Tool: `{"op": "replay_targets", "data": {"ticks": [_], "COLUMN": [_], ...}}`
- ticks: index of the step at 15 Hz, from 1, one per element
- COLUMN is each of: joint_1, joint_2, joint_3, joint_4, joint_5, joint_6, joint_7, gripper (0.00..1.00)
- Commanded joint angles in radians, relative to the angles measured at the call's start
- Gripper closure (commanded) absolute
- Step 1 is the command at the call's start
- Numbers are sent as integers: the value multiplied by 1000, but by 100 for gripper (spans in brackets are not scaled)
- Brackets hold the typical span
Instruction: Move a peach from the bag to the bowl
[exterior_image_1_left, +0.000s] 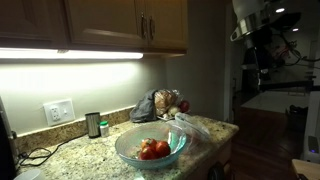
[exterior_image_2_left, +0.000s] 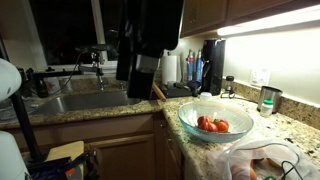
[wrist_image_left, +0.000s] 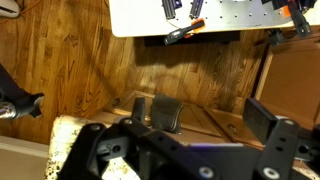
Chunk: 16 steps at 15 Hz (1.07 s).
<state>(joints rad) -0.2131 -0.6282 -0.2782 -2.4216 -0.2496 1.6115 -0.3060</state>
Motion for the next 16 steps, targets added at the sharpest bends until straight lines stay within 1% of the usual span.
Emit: {"op": "replay_targets", "data": {"ticks": [1,4,7,11,16], "joint_1": [13,20,22,16,4], "joint_2": [3,-4,-14,-19,2], "joint_3": [2,16,30,48,51], "joint_4": [1,-5,-15,-34,-62], "joint_5": [1,1,-5,-20,-36], "joint_6": [10,18,50,144,279], "joint_7": [14,19,30,56,85], "gripper": [0,0,0,0,0]}}
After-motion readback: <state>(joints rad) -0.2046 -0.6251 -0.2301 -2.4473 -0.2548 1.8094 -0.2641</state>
